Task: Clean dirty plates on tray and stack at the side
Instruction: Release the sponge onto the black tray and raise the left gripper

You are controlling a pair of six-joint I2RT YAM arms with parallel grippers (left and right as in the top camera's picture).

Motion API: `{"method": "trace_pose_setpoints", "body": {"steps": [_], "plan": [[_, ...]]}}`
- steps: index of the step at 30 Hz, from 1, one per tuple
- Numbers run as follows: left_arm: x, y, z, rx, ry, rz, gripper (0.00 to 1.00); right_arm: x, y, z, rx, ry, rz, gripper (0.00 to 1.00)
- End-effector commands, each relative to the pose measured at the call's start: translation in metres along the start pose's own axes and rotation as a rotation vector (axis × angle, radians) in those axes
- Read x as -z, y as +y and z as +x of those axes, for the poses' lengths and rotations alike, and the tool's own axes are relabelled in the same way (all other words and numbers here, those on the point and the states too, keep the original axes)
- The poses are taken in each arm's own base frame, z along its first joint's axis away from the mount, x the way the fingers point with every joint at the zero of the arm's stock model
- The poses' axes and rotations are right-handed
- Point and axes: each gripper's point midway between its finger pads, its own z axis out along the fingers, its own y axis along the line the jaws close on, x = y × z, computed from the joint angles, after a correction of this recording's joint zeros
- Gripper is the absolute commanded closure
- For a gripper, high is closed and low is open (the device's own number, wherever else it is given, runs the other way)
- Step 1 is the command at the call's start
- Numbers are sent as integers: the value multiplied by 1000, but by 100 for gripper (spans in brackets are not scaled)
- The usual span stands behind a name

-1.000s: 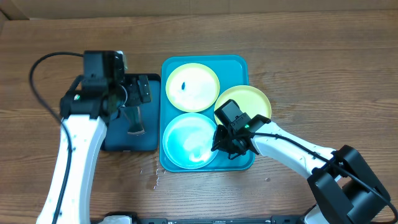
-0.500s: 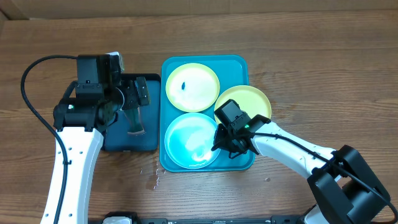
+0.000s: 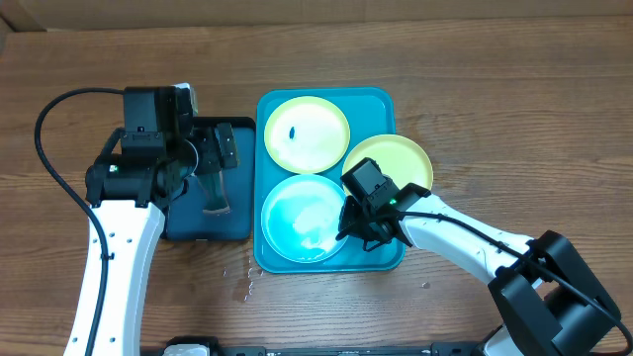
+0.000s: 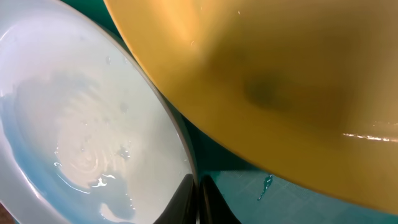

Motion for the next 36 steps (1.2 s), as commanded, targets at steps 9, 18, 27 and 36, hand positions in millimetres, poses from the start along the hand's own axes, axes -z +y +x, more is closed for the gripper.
{"method": "trace_pose_setpoints", "body": {"steps": [9,18,27,36], "plan": [[9,15,12,36,43,-57,0,-9,-17,6,0,-2,41,96],[37,48,-10,145,-61,-110,0,-9,-13,5,2,-4,25,96],[57,86,-16,356,-126,-173,0,-9,-16,7,0,7,36,96],[54,86,-11,359,-97,-177,0,-9,-13,6,2,1,25,94]]}}
